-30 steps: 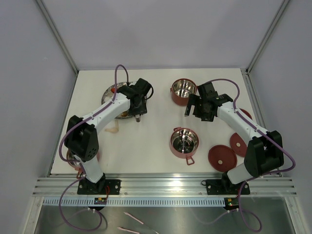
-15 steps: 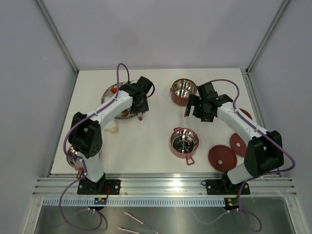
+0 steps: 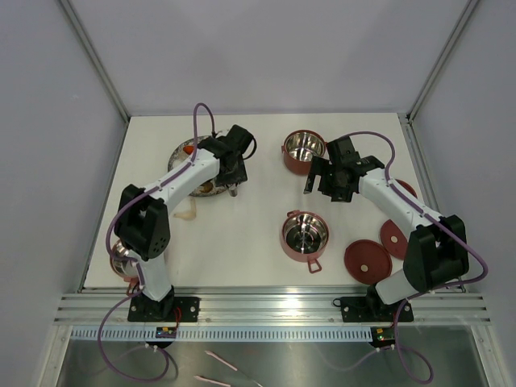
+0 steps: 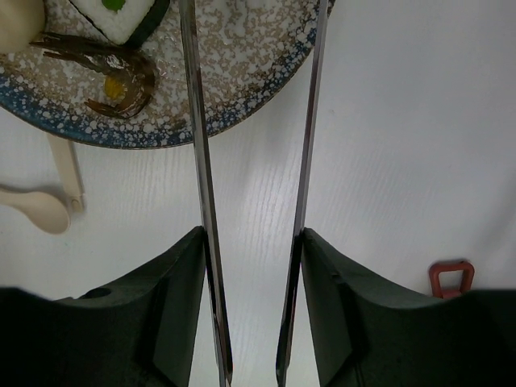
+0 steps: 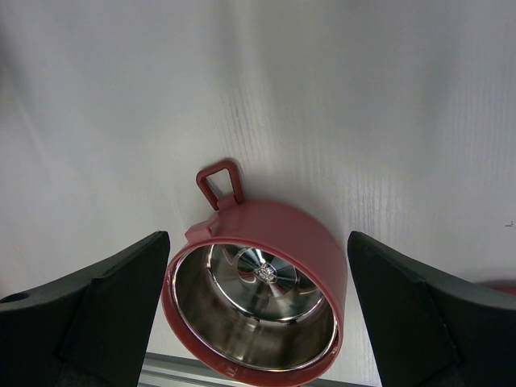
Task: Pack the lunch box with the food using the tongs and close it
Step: Pick up the fake food from the plate.
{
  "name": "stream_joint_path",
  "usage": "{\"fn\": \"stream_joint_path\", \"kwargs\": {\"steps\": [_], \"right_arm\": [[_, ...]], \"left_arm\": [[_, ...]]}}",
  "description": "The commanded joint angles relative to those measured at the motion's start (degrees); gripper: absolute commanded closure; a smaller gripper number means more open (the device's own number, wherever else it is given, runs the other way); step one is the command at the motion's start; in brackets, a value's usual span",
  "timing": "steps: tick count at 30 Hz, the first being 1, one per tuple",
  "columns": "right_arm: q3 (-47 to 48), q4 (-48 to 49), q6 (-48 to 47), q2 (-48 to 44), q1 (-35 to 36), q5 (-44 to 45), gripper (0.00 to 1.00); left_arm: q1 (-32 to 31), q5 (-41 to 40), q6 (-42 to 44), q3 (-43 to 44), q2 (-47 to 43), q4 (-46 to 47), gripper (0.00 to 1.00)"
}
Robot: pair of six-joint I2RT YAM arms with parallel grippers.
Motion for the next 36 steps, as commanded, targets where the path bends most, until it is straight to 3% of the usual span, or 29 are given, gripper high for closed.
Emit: {"fn": "stream_joint_path", "kwargs": {"steps": [1,9,19,23,29,36], "right_arm": [[0.17,1.1,-0.38,0.69,-0.38,-0.74,0.01],[-0.35,1.62,-0.12,1.22,-0.38,-1.18,0.01],[-0.44,1.89,-0.03,1.74,-0.3,-2.06,0.0],[-0.18,2.5,0.15,2.27,-0.38,-2.94,0.0],[1.39,2.15,0.15,2.09,-0.9,-0.92,0.01],[8.51,3.64,1.03,6.04,-10.12,-3.47,0.0]], "left_arm": [[0.48,-2.48,-0.87,2.53,1.09,2.48,0.5],[2.15,-3.89,-1.05,1.04,0.83,3.36,0.54],[2.15,-3.54,-0.52,-5.47,-7.25,4.42,0.8],[2.15,-2.48,0.53,-6.44,-9.36,4.07,1.0],[2.15,-0.55,2.47,-7.14,-11.65,3.19,1.0],[2.15,1.12,3.7,-9.34,-14.2,3.89,1.0]]}}
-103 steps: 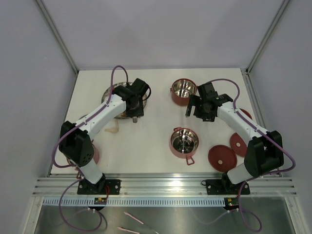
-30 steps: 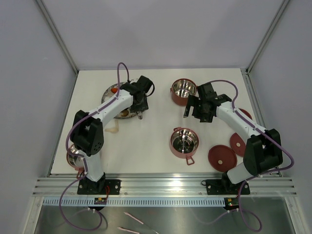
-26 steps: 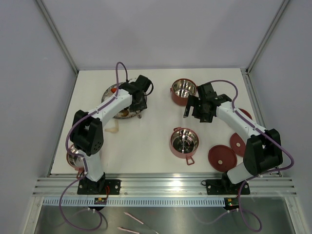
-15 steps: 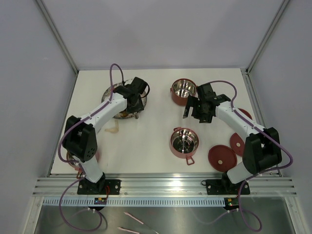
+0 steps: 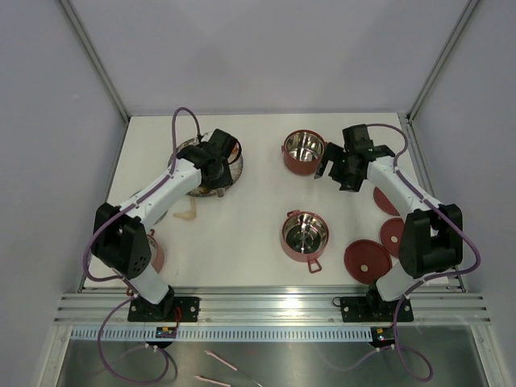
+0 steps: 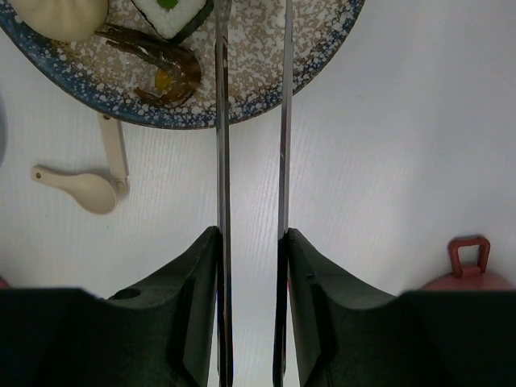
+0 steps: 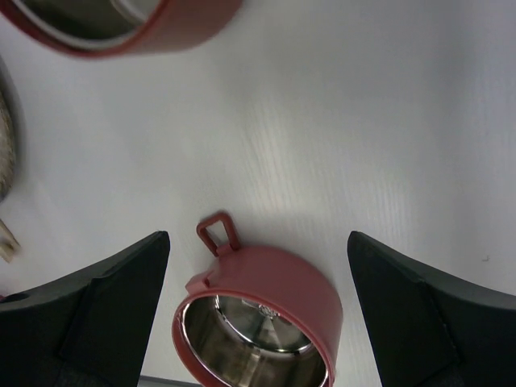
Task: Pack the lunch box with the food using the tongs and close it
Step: Pick up the fake food from the plate, then move the packing box to the center of the board.
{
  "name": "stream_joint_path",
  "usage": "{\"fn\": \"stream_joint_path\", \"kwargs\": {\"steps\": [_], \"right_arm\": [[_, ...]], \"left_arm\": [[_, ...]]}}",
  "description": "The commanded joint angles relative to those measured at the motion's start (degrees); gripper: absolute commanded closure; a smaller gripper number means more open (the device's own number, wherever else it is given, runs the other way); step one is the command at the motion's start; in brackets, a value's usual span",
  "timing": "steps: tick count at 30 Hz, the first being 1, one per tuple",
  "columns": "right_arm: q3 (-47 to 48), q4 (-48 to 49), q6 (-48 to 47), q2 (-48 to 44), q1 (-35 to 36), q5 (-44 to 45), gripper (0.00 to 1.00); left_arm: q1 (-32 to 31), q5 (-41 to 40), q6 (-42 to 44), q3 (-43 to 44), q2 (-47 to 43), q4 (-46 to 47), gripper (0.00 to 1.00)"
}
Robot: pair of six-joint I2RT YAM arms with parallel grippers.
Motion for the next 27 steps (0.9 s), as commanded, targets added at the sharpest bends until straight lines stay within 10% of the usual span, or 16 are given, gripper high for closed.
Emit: {"fn": "stream_joint_path", "kwargs": {"steps": [1,8,20,27], "right_arm": [[6.31,2.46,1.11,2.29,-4.69,-0.62,0.01],[13.77,5.28,5.51,9.92,-13.83,-1.24,0.04],[30.57,1.76,7.71,28.03,-16.39,2.19,0.78],[39.17,1.77,7.62,38.49,-15.08,-7.99,0.91]], "left_arm": [[0.34,1.71,1.14,-0.44,-3.51,1.66,1.0],[0.33,2.68,2.72,-1.32,-6.06,2.27,1.0],[0.34,4.18,4.48,-1.67,-6.85,2.54,1.0],[0.34,4.88,5.27,-1.15,-6.85,2.02,1.0]]}}
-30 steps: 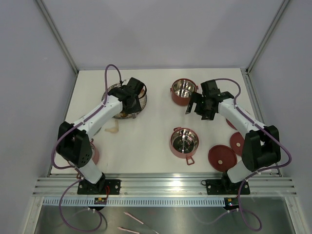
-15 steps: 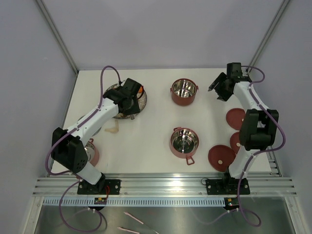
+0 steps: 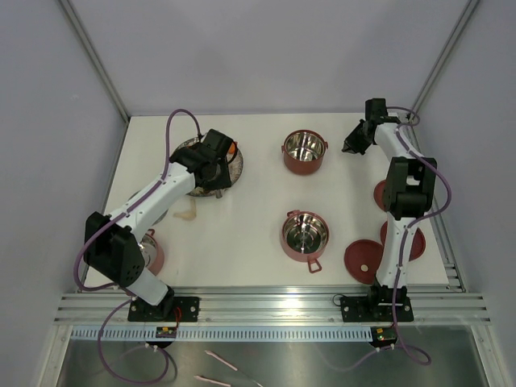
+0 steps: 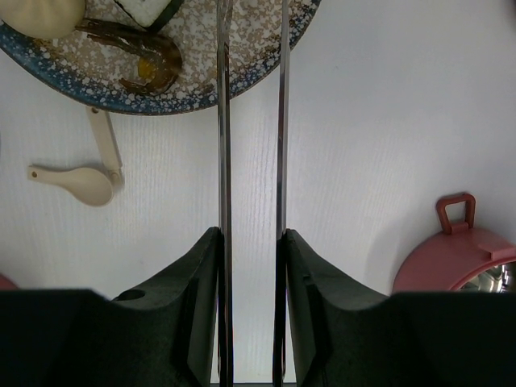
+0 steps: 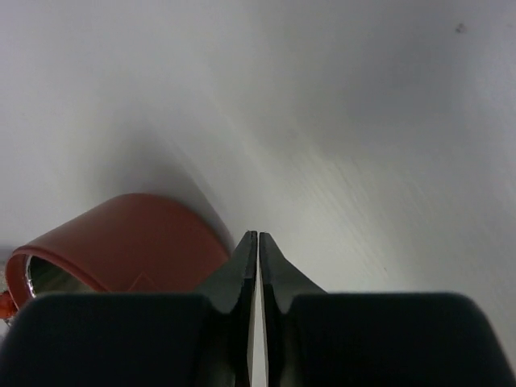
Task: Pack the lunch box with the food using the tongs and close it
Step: Move the packing box to the center of the board.
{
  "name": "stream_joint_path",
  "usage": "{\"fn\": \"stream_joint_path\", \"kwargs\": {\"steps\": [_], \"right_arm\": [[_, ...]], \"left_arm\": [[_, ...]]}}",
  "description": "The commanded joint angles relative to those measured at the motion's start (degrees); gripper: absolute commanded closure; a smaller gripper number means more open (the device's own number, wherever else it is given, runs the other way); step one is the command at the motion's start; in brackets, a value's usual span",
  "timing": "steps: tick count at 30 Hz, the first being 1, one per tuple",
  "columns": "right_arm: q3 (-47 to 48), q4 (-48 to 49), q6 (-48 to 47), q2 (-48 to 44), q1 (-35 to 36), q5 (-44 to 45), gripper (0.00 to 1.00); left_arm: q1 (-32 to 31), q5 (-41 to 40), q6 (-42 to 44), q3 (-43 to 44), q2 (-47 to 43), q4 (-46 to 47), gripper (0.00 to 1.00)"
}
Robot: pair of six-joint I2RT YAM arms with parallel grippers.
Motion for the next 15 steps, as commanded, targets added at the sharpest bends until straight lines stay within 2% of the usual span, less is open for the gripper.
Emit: {"fn": "stream_joint_path", "kwargs": {"steps": [1,7,10,15], "right_arm": [[8.53,-1.36,-0.18,5.25,3.13,-6.52,0.91],[15.06,-1.55,-1.07,11.68,7.53,-13.72,0.92],[11.66,2.49,0.95,10.72,8.68,-17.42,0.94],[6.64,5.83,2.19,7.38,9.56,-17.78,0.93]], "left_arm": [[0.34,0.51,1.23,0.45,-2.2,2.14,1.0],[0.34,1.12,1.84,-0.16,-3.78,1.44,1.0],[0.25,3.75,4.56,-0.16,-5.01,1.18,1.0],[0.25,6.13,8.78,-1.13,-7.64,1.27,1.0]]}}
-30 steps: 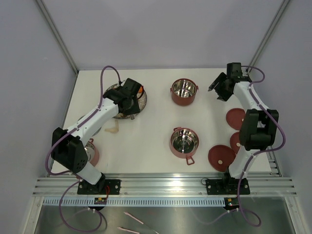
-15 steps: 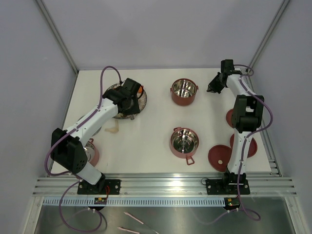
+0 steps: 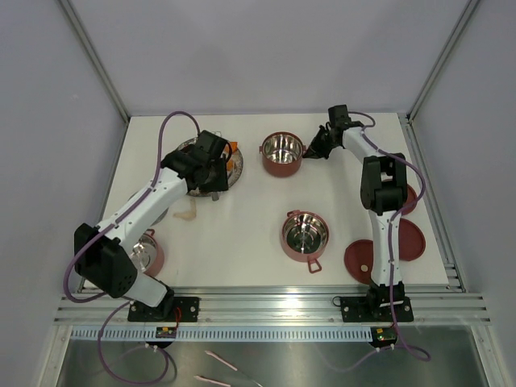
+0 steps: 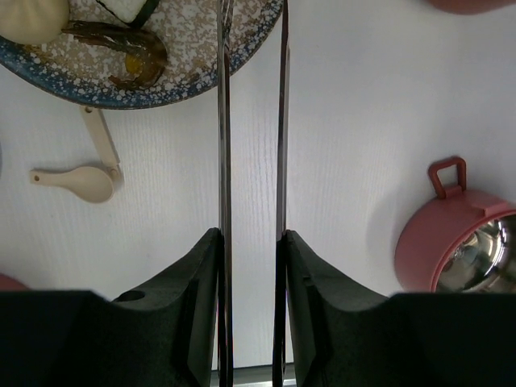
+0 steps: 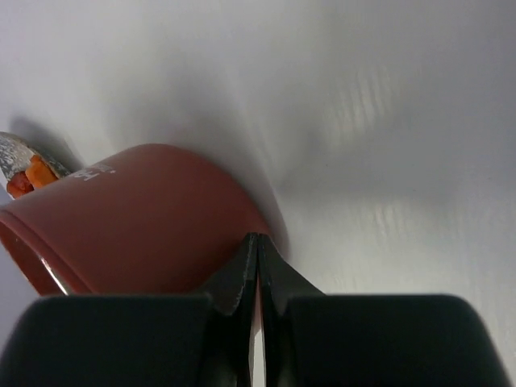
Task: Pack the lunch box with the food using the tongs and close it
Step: Move the packing box to the center of the board.
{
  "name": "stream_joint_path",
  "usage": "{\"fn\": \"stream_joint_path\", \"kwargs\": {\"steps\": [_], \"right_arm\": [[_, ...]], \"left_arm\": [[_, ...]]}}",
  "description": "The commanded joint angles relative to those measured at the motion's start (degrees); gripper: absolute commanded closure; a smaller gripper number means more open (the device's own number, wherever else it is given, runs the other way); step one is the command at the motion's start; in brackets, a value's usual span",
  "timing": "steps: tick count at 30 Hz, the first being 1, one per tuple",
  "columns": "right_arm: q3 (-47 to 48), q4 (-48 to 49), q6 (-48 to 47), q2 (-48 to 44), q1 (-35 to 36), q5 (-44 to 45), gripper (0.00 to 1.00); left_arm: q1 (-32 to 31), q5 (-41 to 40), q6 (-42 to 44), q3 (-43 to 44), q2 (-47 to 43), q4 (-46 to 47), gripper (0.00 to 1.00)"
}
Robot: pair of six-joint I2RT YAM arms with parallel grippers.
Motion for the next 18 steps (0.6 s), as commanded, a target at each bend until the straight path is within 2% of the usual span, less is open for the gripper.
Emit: {"fn": "stream_joint_path", "kwargs": {"steps": [1,4,5,7,11,18], "right_arm": [[-3.98,3.43,1.53,-4.82,-0.41,-2.3,0.93],[-6.54,3.79,1.1,-6.49,-0.49,-0.89,0.92],[-6.98,3.96,0.75,-7.19,-0.49,-0.8,0.97],[-7.69,3.53,-0.48,-8.5,-0.49,-1.15,0.99],[-8.13,2.65,-1.54,-9.74,-0.76,-0.45,0.98],[2.14,-0.25,-0.66,-2.63,-0.32,-3.26,0.97]], "left_arm": [[0.25,2.42,4.7,0.9,-3.8,1.38,1.0],[0.25,3.9,6.46,2.74,-3.89,0.49,1.0],[0.25,4.52,6.81,3.19,-3.89,0.58,1.0],[0.25,6.19,7.69,4.59,-4.15,0.84,1.0],[0.25,6.64,8.22,6.87,-3.8,1.11,1.0],[0.16,7.51,9.1,12.15,-1.69,0.93,1.0]]}}
